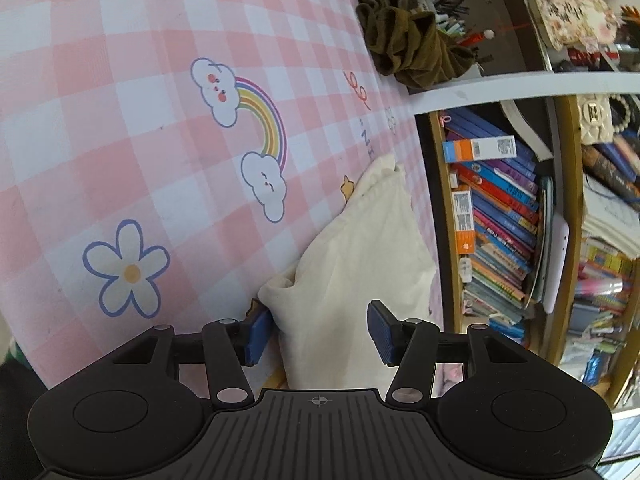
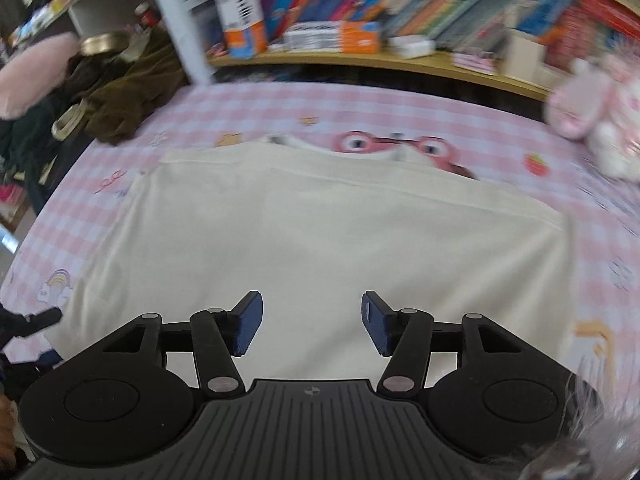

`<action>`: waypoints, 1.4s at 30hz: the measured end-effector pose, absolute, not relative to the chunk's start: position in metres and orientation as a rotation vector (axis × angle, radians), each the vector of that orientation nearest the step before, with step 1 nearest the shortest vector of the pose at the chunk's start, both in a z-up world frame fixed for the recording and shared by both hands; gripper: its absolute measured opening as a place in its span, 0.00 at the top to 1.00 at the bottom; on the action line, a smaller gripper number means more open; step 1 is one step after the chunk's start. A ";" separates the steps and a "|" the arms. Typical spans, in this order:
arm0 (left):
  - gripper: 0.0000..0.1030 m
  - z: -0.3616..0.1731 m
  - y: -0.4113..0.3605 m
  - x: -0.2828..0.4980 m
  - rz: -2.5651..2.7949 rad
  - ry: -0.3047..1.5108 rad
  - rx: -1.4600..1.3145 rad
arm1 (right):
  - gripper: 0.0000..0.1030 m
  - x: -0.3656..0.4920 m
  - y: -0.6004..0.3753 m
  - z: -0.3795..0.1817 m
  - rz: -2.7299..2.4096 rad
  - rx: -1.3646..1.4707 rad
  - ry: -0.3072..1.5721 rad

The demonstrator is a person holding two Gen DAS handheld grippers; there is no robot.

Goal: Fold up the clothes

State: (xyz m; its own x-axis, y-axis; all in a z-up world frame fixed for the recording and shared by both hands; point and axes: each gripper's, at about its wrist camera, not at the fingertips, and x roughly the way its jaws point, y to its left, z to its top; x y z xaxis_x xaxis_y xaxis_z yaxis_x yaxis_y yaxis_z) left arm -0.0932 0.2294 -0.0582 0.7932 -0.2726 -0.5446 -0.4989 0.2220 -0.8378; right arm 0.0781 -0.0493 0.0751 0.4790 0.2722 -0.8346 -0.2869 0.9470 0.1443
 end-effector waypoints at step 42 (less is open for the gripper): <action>0.93 -0.003 0.194 -0.051 -0.015 0.686 -0.976 | 0.32 0.206 0.231 0.053 0.525 -0.369 1.237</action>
State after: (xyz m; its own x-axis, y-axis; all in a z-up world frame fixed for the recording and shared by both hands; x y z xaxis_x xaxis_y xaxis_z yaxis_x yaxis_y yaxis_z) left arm -0.0510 0.1943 -0.0033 0.7910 -0.3088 -0.5281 -0.2849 0.5779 -0.7648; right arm 0.2060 0.2308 0.0531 0.2340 0.1773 -0.9559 -0.5644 0.8254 0.0149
